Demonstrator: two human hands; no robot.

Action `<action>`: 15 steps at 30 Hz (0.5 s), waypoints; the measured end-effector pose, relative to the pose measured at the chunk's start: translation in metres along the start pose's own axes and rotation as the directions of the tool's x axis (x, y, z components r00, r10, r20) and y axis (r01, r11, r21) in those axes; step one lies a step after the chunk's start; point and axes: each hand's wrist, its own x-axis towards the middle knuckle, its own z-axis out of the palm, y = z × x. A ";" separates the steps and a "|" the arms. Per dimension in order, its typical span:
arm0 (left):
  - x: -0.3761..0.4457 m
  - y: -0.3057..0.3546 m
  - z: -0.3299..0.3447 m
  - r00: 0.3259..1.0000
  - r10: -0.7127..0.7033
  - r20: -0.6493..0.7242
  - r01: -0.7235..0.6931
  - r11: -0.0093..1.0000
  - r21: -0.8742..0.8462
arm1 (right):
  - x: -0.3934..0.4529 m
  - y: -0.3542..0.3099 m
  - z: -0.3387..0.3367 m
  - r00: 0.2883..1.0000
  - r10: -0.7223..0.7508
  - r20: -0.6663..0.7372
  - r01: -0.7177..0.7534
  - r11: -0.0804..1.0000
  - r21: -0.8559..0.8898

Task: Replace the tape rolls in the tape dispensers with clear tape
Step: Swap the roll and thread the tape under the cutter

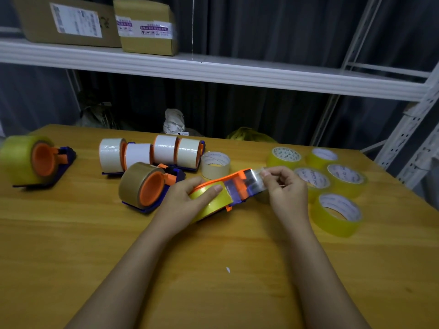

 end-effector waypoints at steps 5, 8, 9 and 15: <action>0.000 -0.003 0.003 0.996 0.081 -0.033 -0.076 0.990 0.120 | 0.003 0.003 0.001 0.995 0.104 -0.012 -0.103 0.993 0.065; 0.000 -0.003 0.003 0.992 0.109 -0.055 -0.100 0.983 0.153 | 0.004 0.003 0.003 0.988 0.154 -0.018 -0.153 0.987 0.053; 0.000 -0.003 0.004 0.991 0.120 -0.062 -0.109 0.982 0.154 | 0.005 0.004 0.002 0.984 0.174 -0.019 -0.173 0.984 0.050; 0.000 -0.007 0.005 0.968 0.229 -0.105 -0.209 0.963 0.172 | 0.007 0.008 0.003 0.963 0.268 0.001 -0.268 0.963 0.033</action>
